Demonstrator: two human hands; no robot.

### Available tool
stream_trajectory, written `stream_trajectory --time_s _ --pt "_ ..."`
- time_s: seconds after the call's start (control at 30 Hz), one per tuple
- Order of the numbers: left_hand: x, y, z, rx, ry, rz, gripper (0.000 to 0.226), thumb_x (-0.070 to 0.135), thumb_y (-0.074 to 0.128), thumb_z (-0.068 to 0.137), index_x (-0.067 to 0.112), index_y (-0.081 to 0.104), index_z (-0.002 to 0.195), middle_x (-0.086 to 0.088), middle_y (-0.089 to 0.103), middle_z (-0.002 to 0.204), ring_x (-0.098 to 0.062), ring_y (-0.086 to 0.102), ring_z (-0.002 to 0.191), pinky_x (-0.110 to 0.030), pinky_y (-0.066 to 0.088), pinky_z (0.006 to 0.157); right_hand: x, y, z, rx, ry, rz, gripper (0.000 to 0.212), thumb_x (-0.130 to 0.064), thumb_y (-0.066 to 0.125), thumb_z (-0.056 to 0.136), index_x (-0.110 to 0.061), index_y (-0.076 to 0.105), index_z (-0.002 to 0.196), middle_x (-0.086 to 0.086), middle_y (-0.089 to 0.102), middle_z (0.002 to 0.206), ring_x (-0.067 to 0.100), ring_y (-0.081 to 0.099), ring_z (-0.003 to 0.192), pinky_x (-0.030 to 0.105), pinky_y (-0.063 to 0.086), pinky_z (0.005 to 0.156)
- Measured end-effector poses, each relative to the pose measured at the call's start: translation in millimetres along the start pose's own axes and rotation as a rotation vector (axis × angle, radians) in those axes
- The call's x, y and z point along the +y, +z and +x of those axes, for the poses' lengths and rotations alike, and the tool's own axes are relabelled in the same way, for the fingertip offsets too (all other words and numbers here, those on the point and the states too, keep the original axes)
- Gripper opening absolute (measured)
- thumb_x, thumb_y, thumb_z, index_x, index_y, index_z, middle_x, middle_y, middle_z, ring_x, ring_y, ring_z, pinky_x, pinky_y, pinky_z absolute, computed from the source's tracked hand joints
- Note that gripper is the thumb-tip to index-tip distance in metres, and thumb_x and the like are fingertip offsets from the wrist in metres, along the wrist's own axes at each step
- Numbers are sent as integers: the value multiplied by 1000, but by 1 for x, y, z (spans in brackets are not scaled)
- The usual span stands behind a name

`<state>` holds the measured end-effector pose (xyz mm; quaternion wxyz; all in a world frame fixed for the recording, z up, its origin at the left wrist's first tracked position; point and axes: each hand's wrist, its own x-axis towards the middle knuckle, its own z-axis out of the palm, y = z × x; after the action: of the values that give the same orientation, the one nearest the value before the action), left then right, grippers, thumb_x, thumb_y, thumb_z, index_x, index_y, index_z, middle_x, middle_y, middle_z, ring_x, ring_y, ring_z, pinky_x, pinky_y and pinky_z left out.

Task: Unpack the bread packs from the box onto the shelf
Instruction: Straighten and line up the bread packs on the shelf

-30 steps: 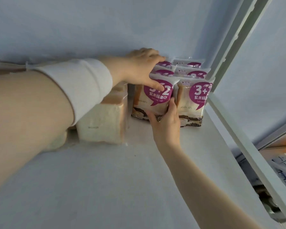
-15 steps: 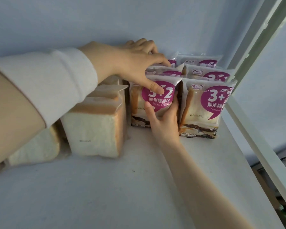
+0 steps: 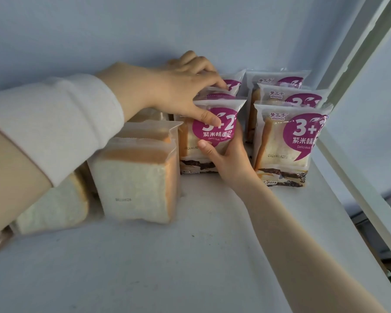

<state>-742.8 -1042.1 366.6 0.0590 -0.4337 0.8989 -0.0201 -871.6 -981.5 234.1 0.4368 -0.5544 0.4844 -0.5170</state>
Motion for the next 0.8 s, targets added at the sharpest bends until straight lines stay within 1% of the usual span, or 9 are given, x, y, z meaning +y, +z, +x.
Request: stream_trajectory --time_s 0.13,0.3,0.33,0.4,0.47,0.57,0.63,0.7,0.8 --pt "-2 4 2 61 11 55 101 82 33 52 34 25 141 -4 31 138 -21 24 129 -39 26 106 1 -5 1 4 -2 -11 73 -18 72 77 -17 31 138 -5 51 126 -1 51 109 0 41 85" --pt "-1 5 3 44 -18 132 108 85 26 49 40 9 146 -4 29 137 -24 24 128 -39 26 106 -6 -4 -1 -45 57 2 85 -14 72 77 -15 21 144 0 48 135 6 49 117 3 44 88" --pt "0 4 3 39 -24 138 108 85 25 49 39 8 146 -5 28 137 -24 24 128 -40 25 106 -10 -4 -2 -58 77 -10 87 -16 73 77 -16 18 145 0 48 136 7 49 118 8 45 91" --pt "3 2 2 19 -32 131 108 83 26 49 39 7 146 -6 28 138 -25 22 129 -41 25 107 -21 -9 -9 -84 130 -119 94 -24 75 75 -16 15 146 0 49 136 12 49 122 27 46 101" --pt "5 0 1 -9 -37 115 108 82 29 51 37 7 147 -5 27 140 -24 21 131 -43 25 108 -36 -23 -29 -90 158 -280 88 -28 75 74 -15 24 144 -2 54 131 14 51 120 35 44 103" --pt "12 -6 -3 -9 -37 63 108 80 31 52 32 12 147 -5 24 145 -24 18 135 -45 23 110 -57 -54 -74 109 19 -276 55 -20 75 73 -21 53 124 -8 66 104 8 64 92 20 53 84" --pt "24 -12 -3 48 -6 23 108 79 31 54 26 16 147 -6 23 149 -24 18 137 -45 23 111 -62 -76 -92 327 -68 -271 42 -23 76 71 -26 59 110 -9 69 96 6 66 81 16 54 72" --pt "45 -17 3 95 62 14 106 78 31 57 24 16 147 -6 23 152 -23 20 139 -44 23 111 -53 -96 -88 434 -45 -278 55 -27 78 68 -26 52 117 -6 63 112 7 62 95 17 52 77" --pt "75 -19 27 103 144 21 100 76 36 65 24 14 148 -3 20 155 -22 19 141 -43 23 112 -33 -112 -63 352 113 -299 97 -42 77 61 -20 28 142 -4 41 143 10 43 128 31 41 104"
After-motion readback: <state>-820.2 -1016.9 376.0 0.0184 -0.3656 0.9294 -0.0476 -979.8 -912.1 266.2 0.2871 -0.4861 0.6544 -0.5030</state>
